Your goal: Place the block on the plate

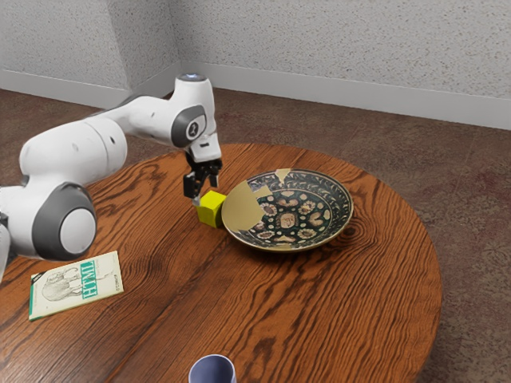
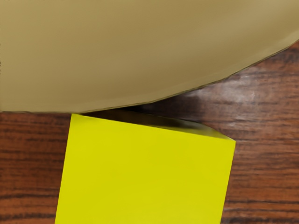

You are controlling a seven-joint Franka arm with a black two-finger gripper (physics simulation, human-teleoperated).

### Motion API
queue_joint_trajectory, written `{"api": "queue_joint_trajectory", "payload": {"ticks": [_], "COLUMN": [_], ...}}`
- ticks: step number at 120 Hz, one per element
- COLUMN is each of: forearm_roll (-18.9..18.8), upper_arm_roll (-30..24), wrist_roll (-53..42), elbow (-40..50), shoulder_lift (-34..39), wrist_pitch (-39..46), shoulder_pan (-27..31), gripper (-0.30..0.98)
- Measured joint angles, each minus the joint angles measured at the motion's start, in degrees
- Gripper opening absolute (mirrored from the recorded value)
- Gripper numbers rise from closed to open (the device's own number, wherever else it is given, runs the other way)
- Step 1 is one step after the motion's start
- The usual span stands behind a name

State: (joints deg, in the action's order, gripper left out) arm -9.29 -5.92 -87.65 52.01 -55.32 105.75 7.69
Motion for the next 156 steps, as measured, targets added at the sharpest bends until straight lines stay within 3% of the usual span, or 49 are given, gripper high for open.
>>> {"api": "queue_joint_trajectory", "payload": {"ticks": [65,122,156], "forearm_roll": [0.1,0.1,0.1], "upper_arm_roll": [-1.3,-1.9,-1.9], "wrist_roll": [-7.0,-9.5,-10.2], "elbow": [-3.0,-3.0,-2.9], "shoulder_lift": [-4.9,-5.2,-4.8], "wrist_pitch": [1.9,3.5,3.7], "shoulder_pan": [0.5,0.0,0.5], "gripper": [0.68,0.46,0.43]}}
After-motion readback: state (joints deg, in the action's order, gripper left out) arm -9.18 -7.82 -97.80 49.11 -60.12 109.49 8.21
